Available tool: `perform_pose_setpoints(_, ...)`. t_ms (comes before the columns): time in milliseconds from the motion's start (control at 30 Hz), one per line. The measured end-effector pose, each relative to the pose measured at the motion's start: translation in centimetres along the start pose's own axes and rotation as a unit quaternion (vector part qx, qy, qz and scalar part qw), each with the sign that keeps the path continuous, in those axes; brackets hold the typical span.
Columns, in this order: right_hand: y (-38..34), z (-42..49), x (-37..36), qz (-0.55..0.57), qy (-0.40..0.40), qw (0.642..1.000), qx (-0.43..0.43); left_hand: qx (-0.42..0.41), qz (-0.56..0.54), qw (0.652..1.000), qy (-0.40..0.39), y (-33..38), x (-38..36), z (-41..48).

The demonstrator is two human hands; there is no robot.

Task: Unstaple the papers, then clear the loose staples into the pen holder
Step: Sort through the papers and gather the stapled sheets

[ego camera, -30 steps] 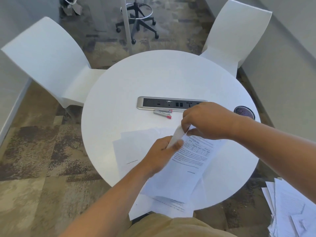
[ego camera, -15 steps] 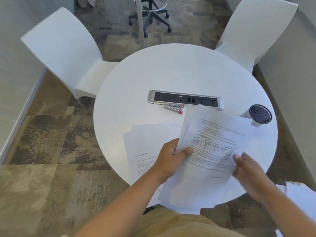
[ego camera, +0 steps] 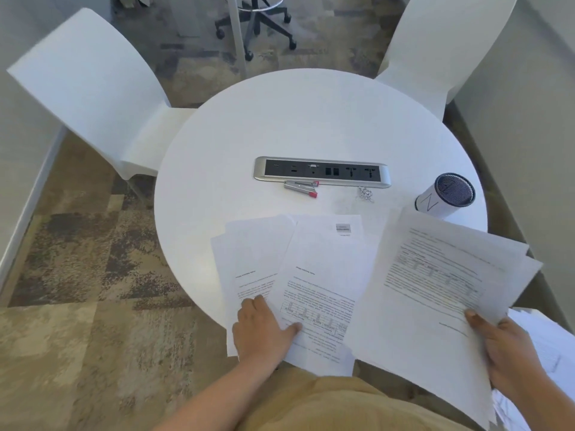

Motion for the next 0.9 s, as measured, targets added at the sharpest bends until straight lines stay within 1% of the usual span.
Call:
perform_pose_setpoints(67, 0.4, -0.2, 0.1, 0.021, 0.005, 1.0, -0.004, -0.017, 0.043, 0.999, 0.005, 0.4, -0.7, -0.4)
perform_pose_setpoints(133, 0.6, -0.4, -0.3, 0.03, 0.001, 1.0, -0.007, -0.012, 0.042, 0.999, 0.005, 0.6, -1.1, -0.4)
perform_pose_setpoints(267, 0.1, -1.0, -1.3, 0.029, -0.026, 0.999, 0.001, 0.058, -0.046, 0.997, -0.019, 0.1, -1.6, 0.1)
perform_pose_setpoints(333, -0.5, -1.4, -1.7, 0.029, -0.037, 0.999, 0.008, 0.078, -0.088, 0.993, -0.03, 0.1, -1.7, 0.2)
perform_pose_setpoints(400, -1.1, -1.7, -2.0, 0.039, -0.043, 0.998, 0.012, 0.089, -0.103, 0.99, -0.033, 0.1, -1.6, 0.3)
perform_pose_setpoints(567, -1.8, -2.1, -2.3, 0.062, -0.054, 0.996, 0.013, 0.092, -0.081, 0.992, -0.034, -0.2, -1.6, 0.4)
perform_pose_setpoints(700, -1.9, -2.2, -2.6, 0.056, -0.055, 0.997, 0.027, 0.083, -0.01, 0.996, -0.04, 0.0, -1.5, 1.0)
perform_pose_setpoints(767, -1.8, -2.2, -3.0, 0.057, -0.061, 0.996, 0.028, 0.091, 0.005, 0.995, -0.031, -0.1, -1.4, 1.1)
perform_pose_setpoints(833, -1.4, -1.9, -3.1, 0.054, -0.061, 0.996, 0.026, 0.099, -0.025, 0.994, -0.029, -0.1, -1.5, 1.0)
perform_pose_setpoints(900, -1.4, -1.8, -3.1, 0.046, -0.061, 0.997, 0.028, 0.11, -0.089, 0.989, -0.033, -0.1, -1.7, 0.6)
Point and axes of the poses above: each hand's wrist, its own z-axis towards the middle knuckle, its own x-axis out of the back of the hand, y = z × x, the point moved 8 cm from there along z, towards the middle knuckle, and after that the axes turned 9 degrees about y, right-handed, at the moved point
